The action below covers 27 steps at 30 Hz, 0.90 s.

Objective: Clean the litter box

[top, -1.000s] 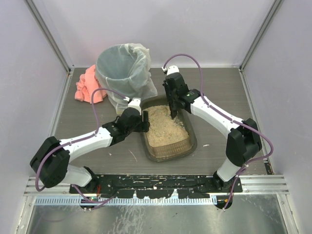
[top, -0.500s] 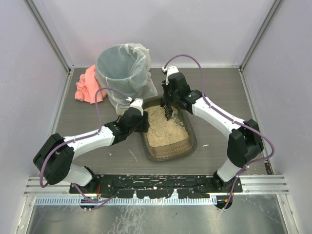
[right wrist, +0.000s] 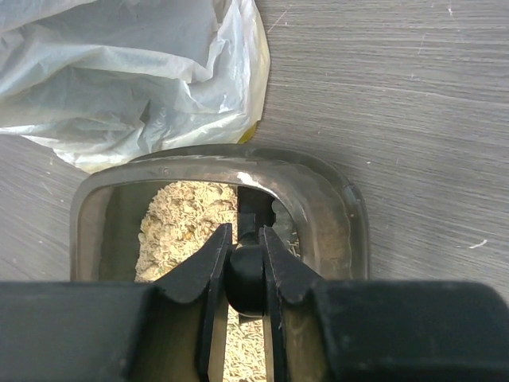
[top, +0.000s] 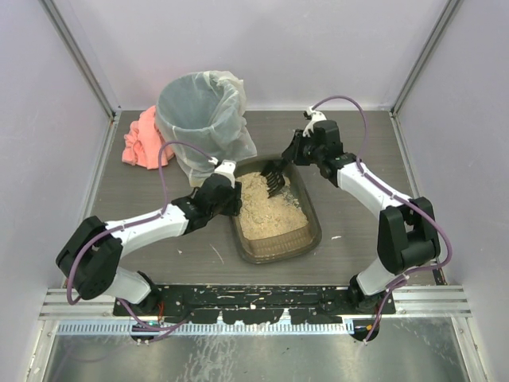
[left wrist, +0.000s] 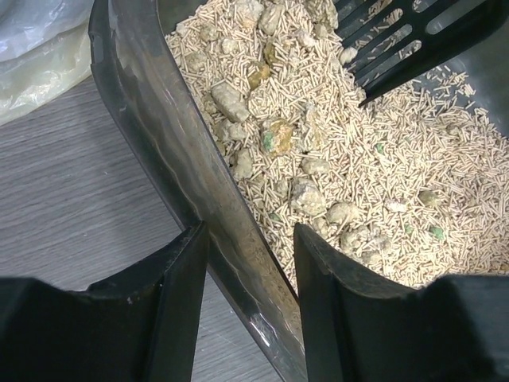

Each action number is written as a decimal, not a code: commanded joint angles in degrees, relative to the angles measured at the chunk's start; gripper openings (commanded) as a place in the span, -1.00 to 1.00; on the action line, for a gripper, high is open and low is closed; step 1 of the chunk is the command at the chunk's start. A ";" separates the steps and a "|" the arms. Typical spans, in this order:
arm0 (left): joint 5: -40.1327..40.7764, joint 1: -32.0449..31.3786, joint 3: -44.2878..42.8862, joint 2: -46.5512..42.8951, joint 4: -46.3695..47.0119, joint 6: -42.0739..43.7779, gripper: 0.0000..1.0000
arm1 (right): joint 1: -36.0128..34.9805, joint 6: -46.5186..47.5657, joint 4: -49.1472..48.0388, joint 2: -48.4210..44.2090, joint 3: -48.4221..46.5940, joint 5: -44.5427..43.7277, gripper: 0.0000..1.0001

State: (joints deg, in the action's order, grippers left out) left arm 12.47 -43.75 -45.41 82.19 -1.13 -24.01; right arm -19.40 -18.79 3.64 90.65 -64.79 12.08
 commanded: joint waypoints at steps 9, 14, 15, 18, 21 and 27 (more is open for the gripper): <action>-6.30 -0.26 -2.78 2.16 2.31 1.36 -0.10 | -0.63 -14.16 -10.76 -3.74 11.09 7.52 -0.99; -5.98 -0.20 -2.83 1.31 1.56 1.45 -0.11 | -0.20 -16.15 -12.28 -7.18 15.00 2.76 -0.99; -5.87 -0.24 -2.75 0.97 1.38 1.50 -0.11 | 0.15 -16.98 -13.05 -8.16 15.88 2.69 -0.99; -4.88 -0.20 -2.65 -0.34 0.73 1.59 -0.08 | 1.91 -20.36 -15.75 -11.05 18.47 4.18 -0.99; -3.92 -0.18 -2.80 -1.89 -0.43 1.83 -0.01 | 3.54 -24.22 -19.03 -14.04 21.43 5.51 -0.99; -4.12 0.23 -3.89 -5.04 -2.87 1.91 0.25 | 5.79 -27.09 -20.21 -19.15 24.70 5.87 -0.99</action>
State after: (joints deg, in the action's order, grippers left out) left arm 9.69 -43.46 -46.52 81.45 -3.49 -22.85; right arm -14.50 -41.50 -11.25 76.25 -40.62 15.59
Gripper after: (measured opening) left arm 0.599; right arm 0.234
